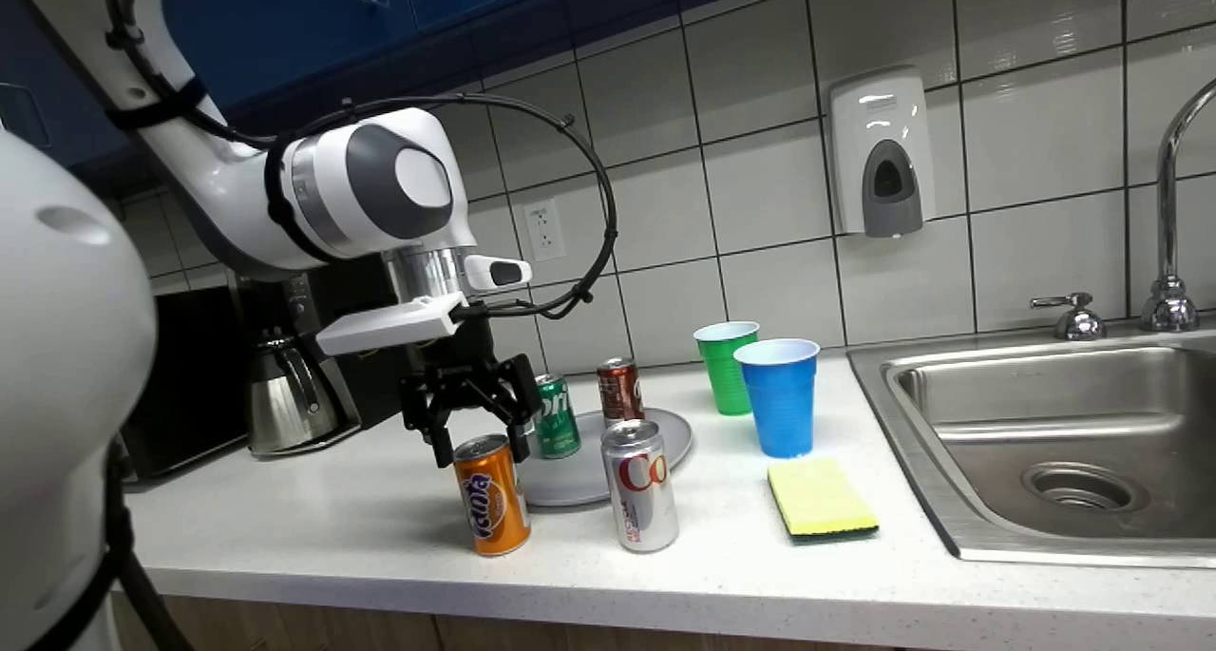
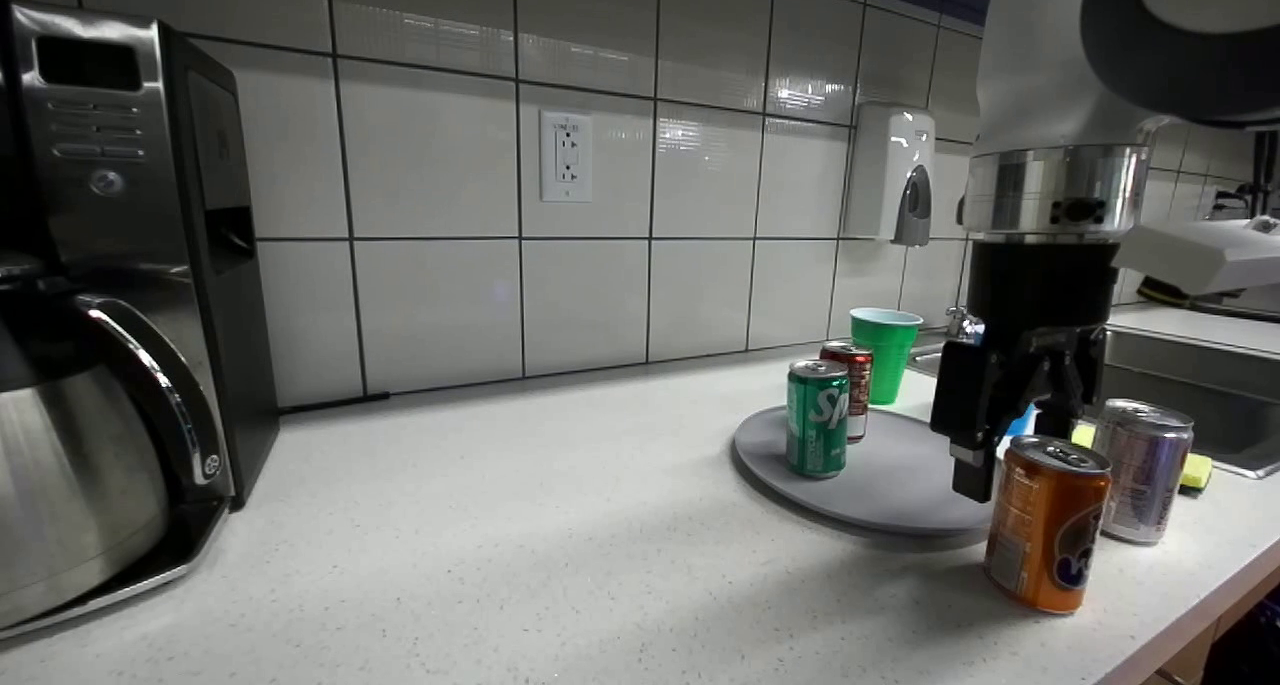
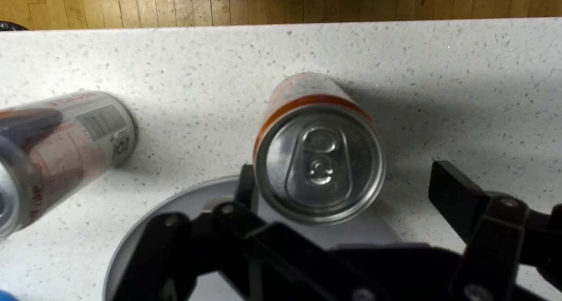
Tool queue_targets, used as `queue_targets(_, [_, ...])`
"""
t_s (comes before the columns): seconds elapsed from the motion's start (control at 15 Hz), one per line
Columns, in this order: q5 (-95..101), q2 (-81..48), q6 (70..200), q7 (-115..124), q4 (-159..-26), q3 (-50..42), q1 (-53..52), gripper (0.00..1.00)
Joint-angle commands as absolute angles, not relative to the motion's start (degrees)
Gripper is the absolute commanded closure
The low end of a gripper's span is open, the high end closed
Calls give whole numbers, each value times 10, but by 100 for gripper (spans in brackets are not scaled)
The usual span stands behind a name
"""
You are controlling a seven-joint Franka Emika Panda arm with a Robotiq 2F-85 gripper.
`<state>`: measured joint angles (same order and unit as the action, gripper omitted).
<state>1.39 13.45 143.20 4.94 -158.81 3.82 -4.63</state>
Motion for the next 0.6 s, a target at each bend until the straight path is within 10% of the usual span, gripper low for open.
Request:
queue_targets(0.0, [23,132,1432,55,-1587,45,-39,0])
queue_targets(0.53, [28,130,1431,57,-1588,43,-36,0])
